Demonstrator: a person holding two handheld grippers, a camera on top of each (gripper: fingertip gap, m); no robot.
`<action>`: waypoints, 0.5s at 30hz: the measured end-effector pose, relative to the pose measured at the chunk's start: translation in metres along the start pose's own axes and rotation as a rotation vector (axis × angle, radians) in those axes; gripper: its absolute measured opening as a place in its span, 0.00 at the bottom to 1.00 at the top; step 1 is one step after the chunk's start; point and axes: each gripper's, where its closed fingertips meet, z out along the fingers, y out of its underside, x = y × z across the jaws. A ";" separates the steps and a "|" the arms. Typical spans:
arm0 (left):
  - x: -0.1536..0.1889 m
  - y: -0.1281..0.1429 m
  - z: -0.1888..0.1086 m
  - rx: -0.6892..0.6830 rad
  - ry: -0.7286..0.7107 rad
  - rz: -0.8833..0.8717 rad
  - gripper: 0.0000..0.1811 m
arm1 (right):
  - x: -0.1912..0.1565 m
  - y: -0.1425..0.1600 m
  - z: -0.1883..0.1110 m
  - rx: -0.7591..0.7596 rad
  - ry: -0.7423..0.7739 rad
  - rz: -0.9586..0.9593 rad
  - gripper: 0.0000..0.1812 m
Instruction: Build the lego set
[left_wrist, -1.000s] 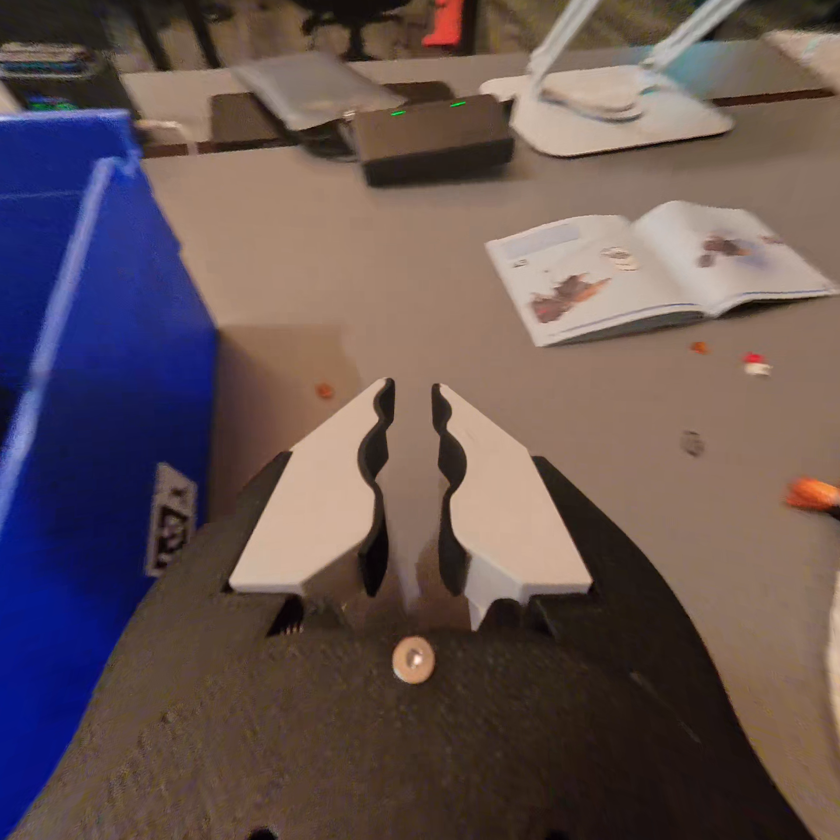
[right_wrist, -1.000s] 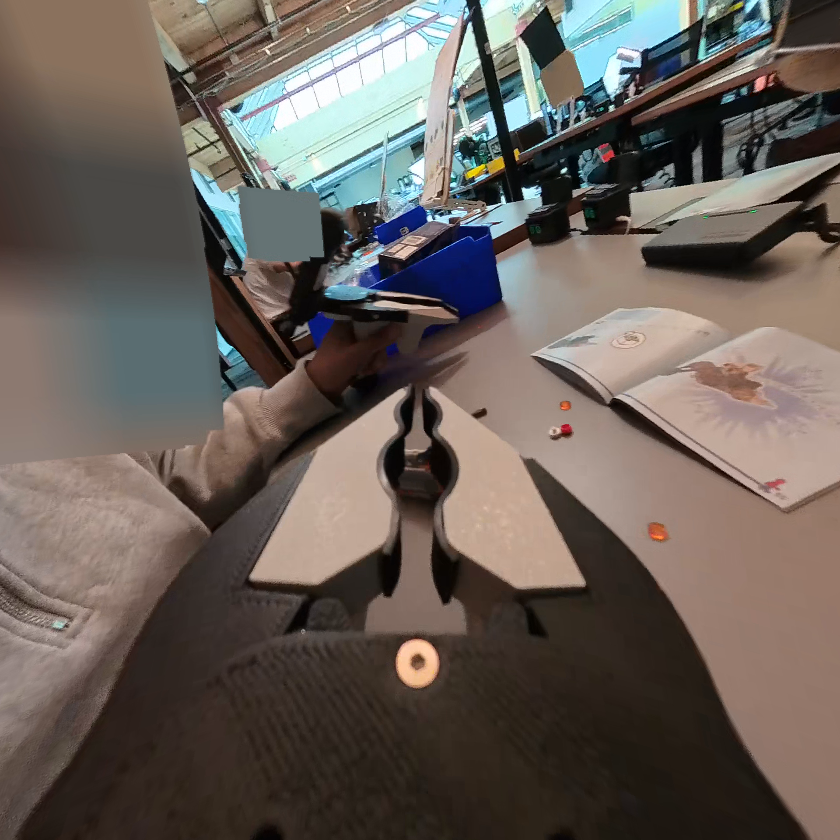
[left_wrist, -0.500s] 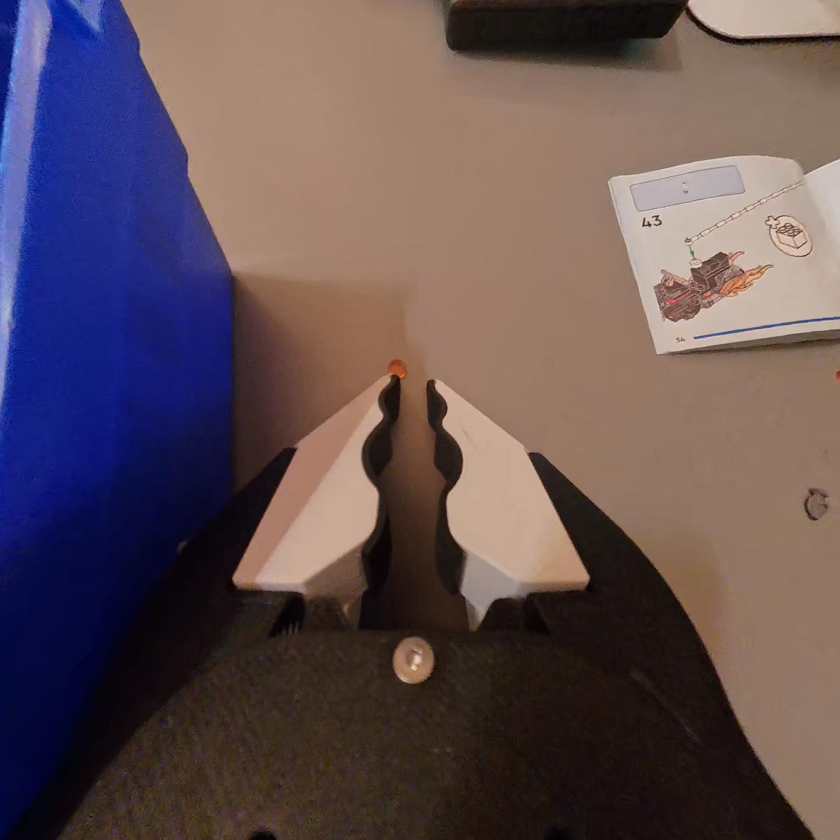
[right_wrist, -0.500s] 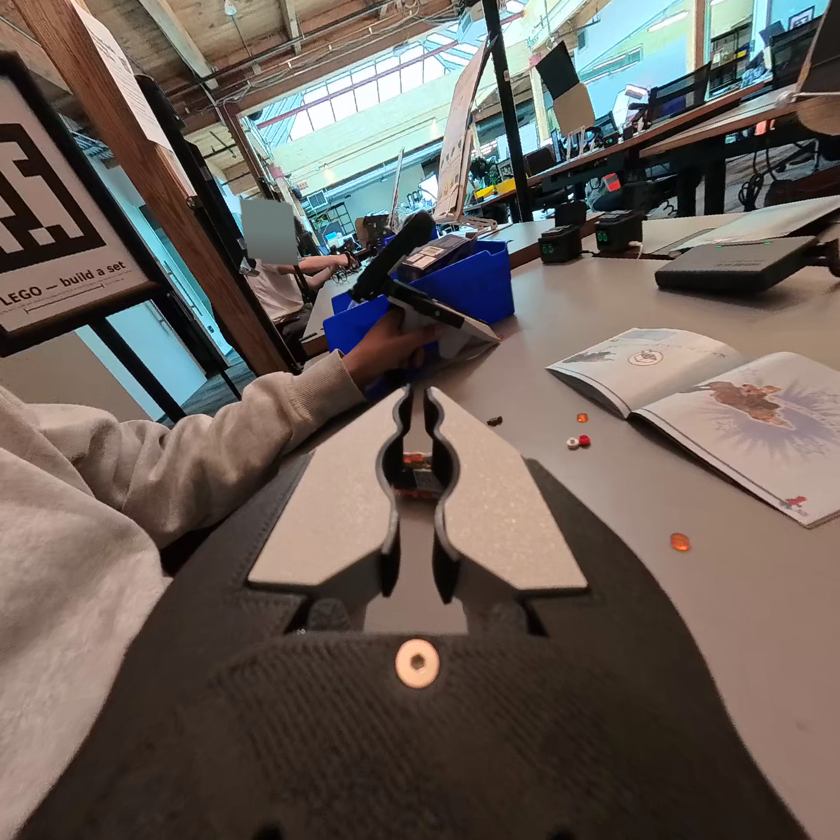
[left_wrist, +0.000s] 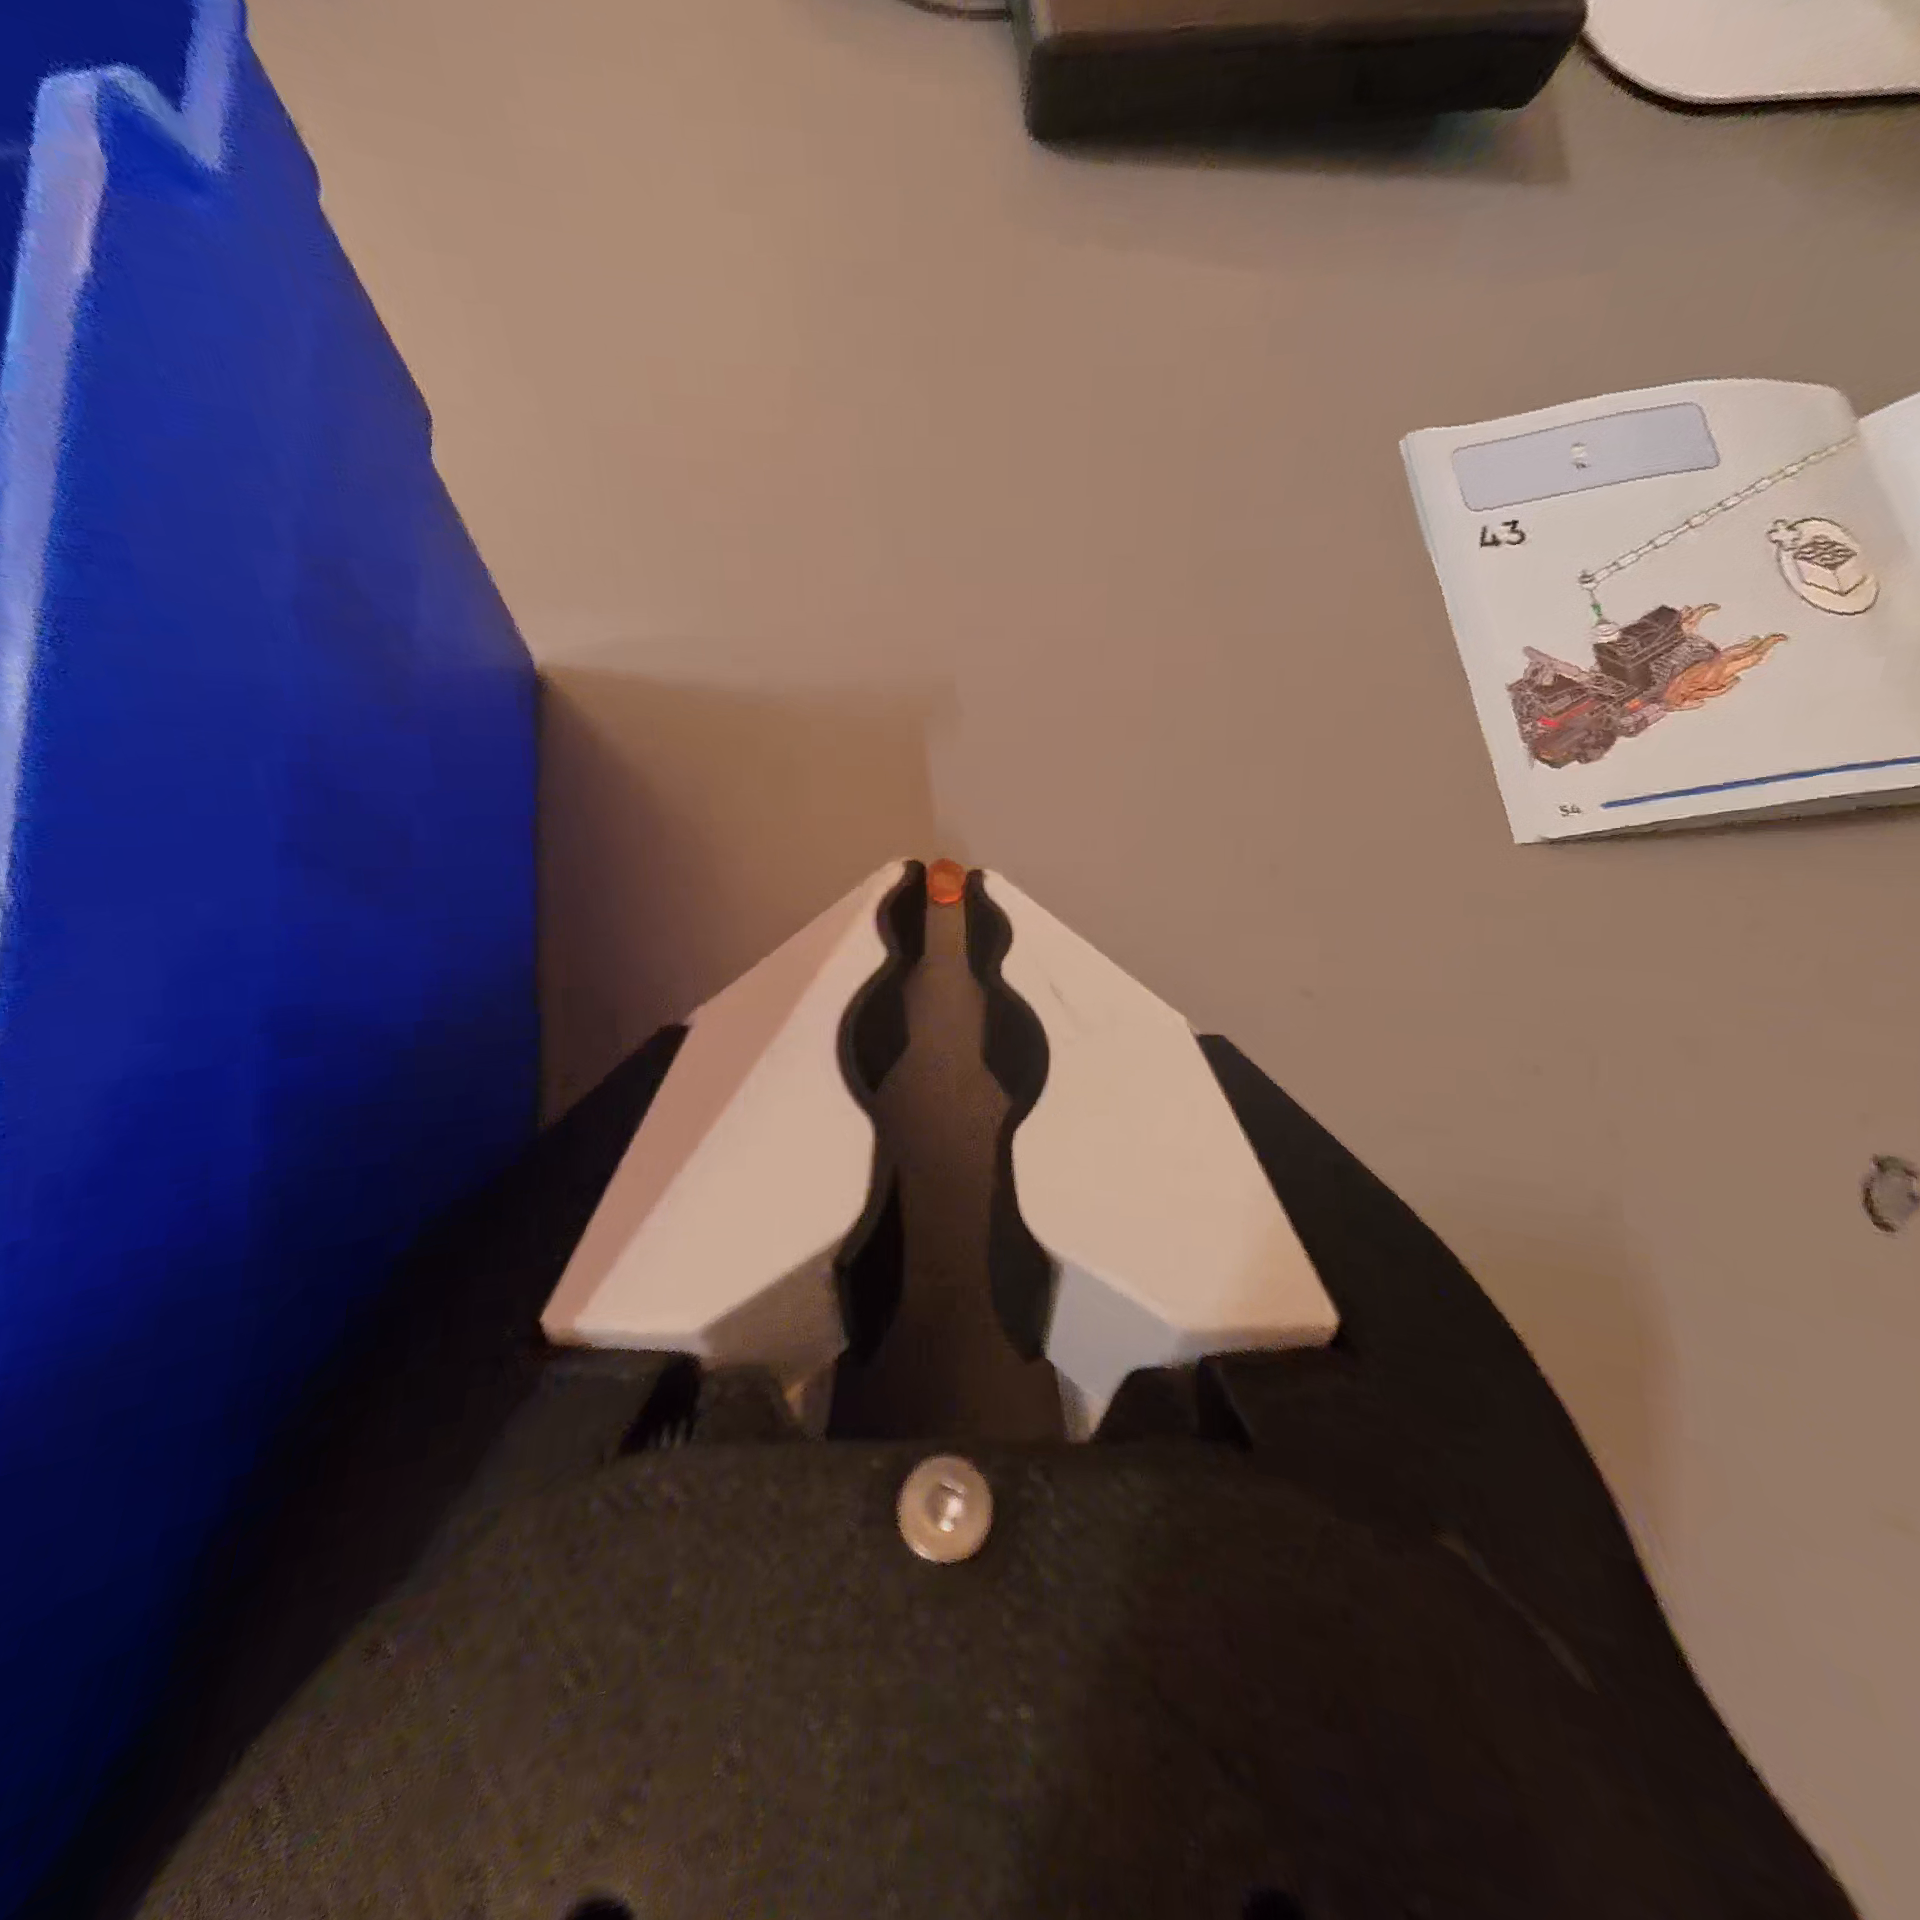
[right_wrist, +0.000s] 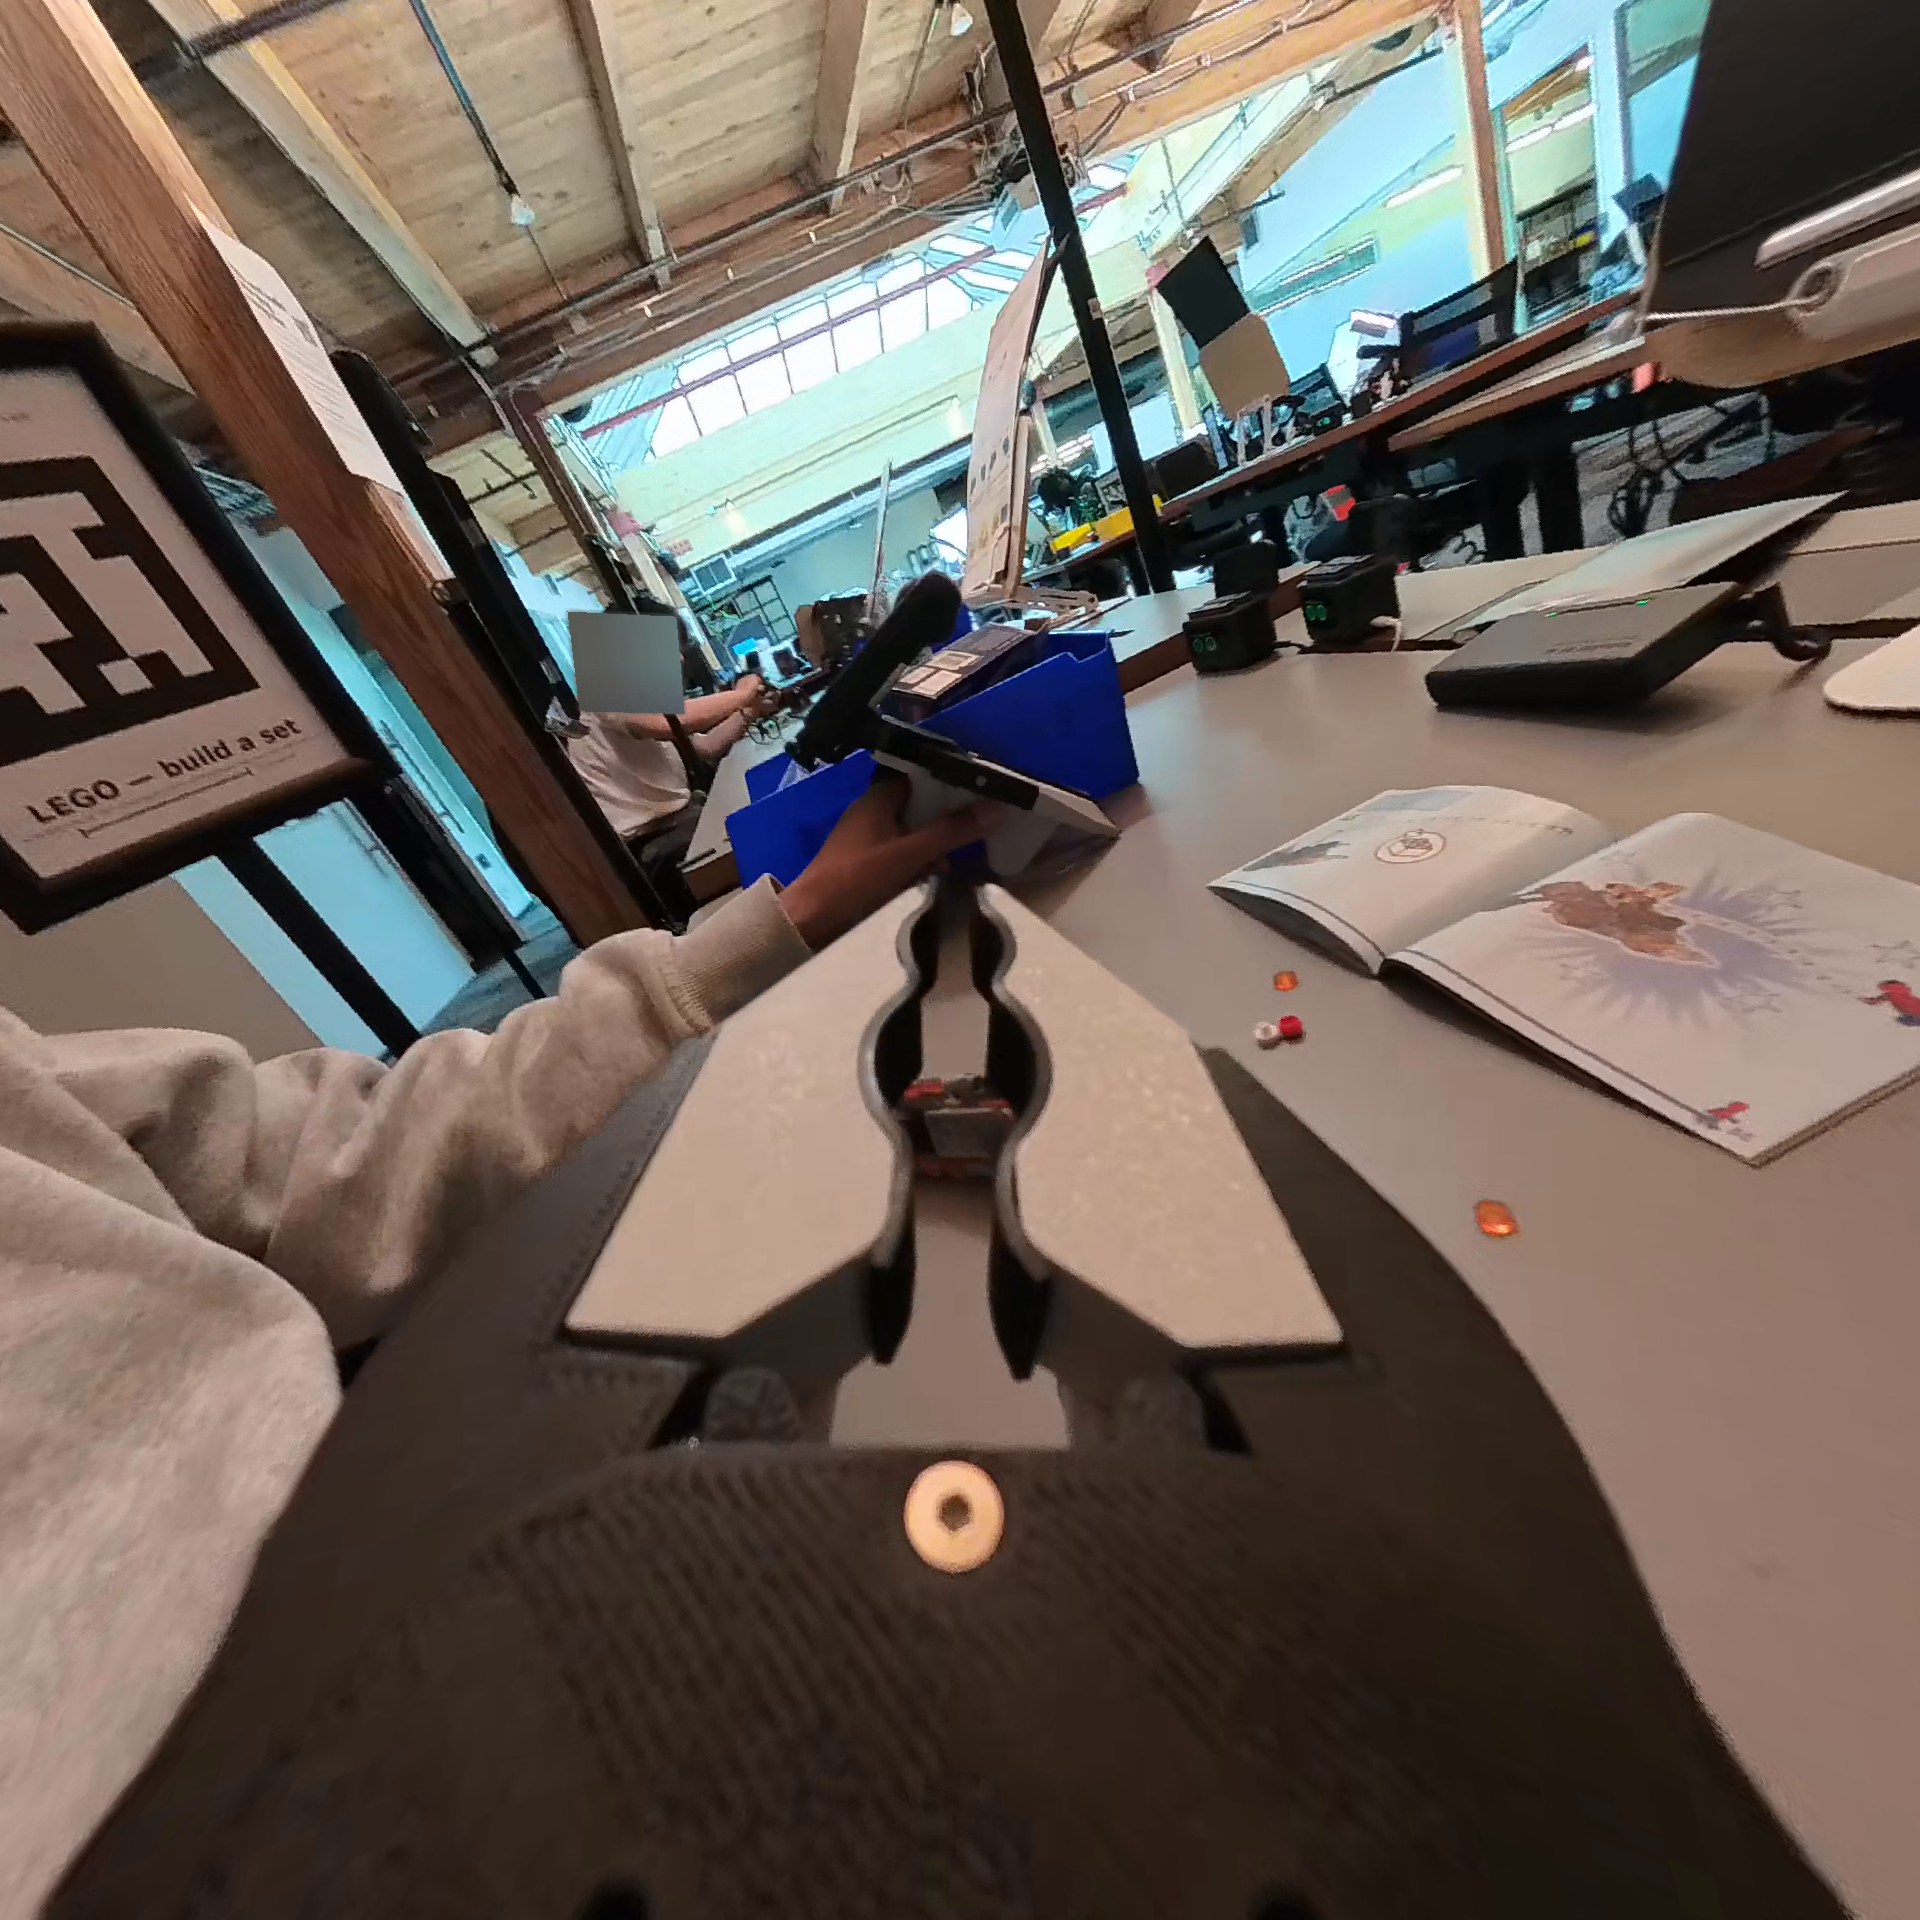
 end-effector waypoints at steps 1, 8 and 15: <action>0.002 -0.001 -0.001 0.008 0.010 0.005 0.03 | 0.000 0.000 0.000 0.004 -0.009 0.014 0.01; 0.109 -0.038 -0.058 0.331 0.486 0.099 0.03 | -0.008 -0.001 -0.002 0.006 -0.021 -0.030 0.01; 0.270 -0.049 -0.145 0.308 1.486 -0.241 0.02 | 0.002 -0.010 0.016 -0.086 0.212 -0.570 0.14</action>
